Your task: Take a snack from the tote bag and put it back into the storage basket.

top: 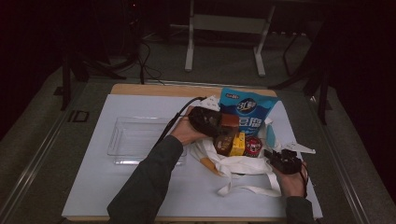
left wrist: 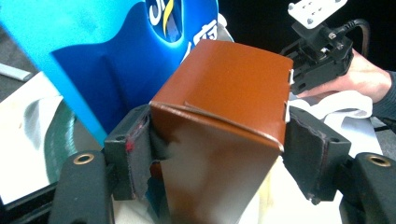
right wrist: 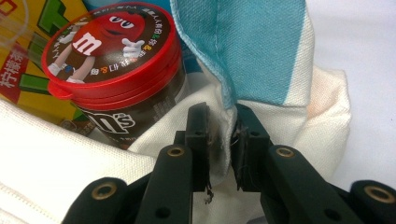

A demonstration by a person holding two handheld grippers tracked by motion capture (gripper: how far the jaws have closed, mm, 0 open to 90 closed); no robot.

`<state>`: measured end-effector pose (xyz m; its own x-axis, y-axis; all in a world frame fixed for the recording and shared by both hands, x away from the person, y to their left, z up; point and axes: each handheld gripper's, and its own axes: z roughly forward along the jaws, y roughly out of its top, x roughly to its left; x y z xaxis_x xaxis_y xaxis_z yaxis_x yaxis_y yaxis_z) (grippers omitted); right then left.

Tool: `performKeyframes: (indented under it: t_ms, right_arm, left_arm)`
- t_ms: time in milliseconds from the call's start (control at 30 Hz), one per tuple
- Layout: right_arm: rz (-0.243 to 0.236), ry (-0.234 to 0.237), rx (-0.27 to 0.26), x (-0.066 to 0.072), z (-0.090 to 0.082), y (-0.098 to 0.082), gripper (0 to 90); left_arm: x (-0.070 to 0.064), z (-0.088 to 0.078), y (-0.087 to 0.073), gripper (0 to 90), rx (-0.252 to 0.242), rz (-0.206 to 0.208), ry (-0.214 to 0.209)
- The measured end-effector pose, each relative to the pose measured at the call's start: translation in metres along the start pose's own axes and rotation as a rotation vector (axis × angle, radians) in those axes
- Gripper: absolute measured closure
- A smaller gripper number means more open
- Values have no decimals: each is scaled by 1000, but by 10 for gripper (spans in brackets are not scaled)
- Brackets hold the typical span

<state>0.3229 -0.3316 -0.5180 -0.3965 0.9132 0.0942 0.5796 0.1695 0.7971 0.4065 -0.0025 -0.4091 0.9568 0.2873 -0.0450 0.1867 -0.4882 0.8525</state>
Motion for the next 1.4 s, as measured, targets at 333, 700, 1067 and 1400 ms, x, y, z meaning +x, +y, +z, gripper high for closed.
performKeyframes:
  t_ms: [333,700,1067,1400]
  right_arm:
    - [5,6,0,-1,0,0,783]
    - [14,15,-5,-2,0,-1,782]
    - [24,25,-10,-3,0,-2,777]
    - [28,29,-11,-3,0,-2,777]
  left_arm:
    - [1,9,1,290,-21,-28,-24]
    - [-4,12,-2,371,-50,-8,-33]
    - [-3,18,-11,347,-144,-61,-65]
    - [-6,29,-11,334,-133,-53,-44]
